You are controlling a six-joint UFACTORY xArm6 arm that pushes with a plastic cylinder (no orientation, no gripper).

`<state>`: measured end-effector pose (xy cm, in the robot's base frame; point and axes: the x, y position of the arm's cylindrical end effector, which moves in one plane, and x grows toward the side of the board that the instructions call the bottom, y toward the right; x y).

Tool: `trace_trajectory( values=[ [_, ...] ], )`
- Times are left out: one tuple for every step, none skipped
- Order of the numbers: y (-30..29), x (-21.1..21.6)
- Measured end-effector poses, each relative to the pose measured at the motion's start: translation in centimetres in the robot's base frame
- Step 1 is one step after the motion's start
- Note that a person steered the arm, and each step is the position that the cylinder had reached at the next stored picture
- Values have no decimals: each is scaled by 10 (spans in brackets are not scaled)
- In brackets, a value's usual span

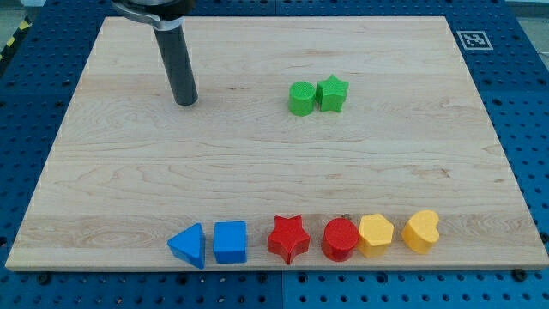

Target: Move your arm towards the green circle

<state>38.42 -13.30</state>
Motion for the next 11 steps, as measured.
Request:
trace_trajectory(
  values=[
    [-9,-16],
    [-13,-44],
    [-3,-60],
    [25,-62],
    [61,-59],
    [71,-42],
    [74,-33],
    [91,-38],
    [126,-40],
    [128,-19],
    [129,-13]
  ],
)
